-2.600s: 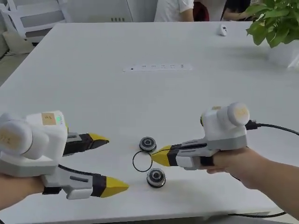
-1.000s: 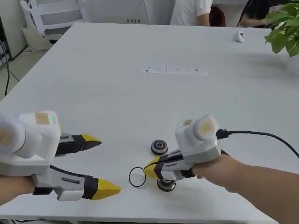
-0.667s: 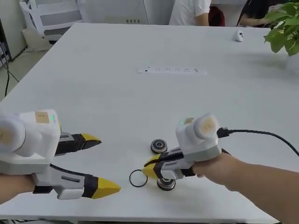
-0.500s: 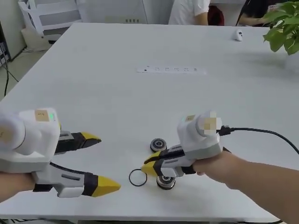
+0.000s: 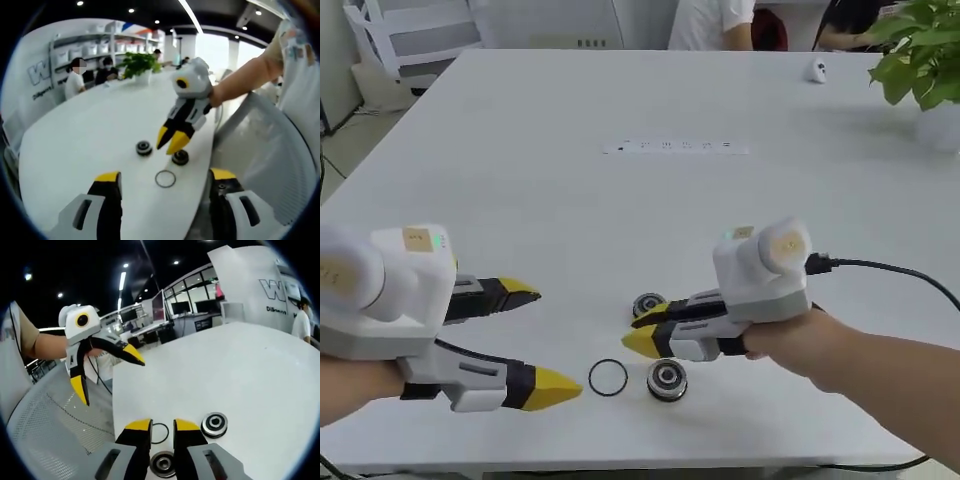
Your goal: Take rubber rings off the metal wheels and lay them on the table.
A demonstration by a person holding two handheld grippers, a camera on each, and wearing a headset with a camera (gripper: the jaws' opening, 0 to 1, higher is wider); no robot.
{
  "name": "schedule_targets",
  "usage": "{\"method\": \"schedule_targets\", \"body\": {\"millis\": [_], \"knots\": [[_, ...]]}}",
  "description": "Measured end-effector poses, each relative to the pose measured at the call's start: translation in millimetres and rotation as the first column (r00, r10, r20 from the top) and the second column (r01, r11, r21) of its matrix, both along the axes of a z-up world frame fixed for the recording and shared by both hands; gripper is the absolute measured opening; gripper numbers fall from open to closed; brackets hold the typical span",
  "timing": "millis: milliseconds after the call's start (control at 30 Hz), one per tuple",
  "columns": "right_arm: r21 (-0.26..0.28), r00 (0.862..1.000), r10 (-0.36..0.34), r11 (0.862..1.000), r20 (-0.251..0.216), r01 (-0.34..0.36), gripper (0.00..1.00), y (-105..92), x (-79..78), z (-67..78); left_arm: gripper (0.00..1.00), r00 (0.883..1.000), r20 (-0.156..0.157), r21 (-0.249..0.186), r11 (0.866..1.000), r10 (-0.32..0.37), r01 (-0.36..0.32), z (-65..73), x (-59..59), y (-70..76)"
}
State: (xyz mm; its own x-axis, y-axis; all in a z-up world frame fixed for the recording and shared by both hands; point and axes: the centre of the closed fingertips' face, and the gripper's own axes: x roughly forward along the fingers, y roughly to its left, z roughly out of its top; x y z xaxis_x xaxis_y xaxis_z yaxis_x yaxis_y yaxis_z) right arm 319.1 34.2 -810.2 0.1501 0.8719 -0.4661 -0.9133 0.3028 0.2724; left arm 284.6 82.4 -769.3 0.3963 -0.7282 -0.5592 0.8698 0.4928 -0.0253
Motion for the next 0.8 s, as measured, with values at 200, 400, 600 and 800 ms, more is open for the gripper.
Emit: {"method": "schedule_targets", "body": {"millis": [200,400,600,800], "knots": [[0.018,1.000,-0.028,0.999,0.007,0.028,0.14,-11.6,3.3,6.0,0.71,1.000,0.003,0.003,1.000,-0.013,0.013,0.7,4.6,-6.0],[0.029,0.998,-0.054,0.998,0.010,0.053,0.15,-23.3,5.7,8.6,0.70,1.000,0.005,0.006,1.000,-0.024,0.024,0.1,10.3,-12.5],[0.036,0.998,-0.069,0.997,0.010,0.068,0.16,-31.9,4.2,8.6,0.69,0.999,-0.001,0.006,0.999,-0.037,0.037,-1.9,15.0,-21.8],[0.031,0.997,-0.075,0.997,0.011,0.075,0.17,-40.5,1.0,5.1,0.67,0.998,-0.008,0.007,0.998,-0.055,0.055,-5.9,16.6,-32.2]]}}
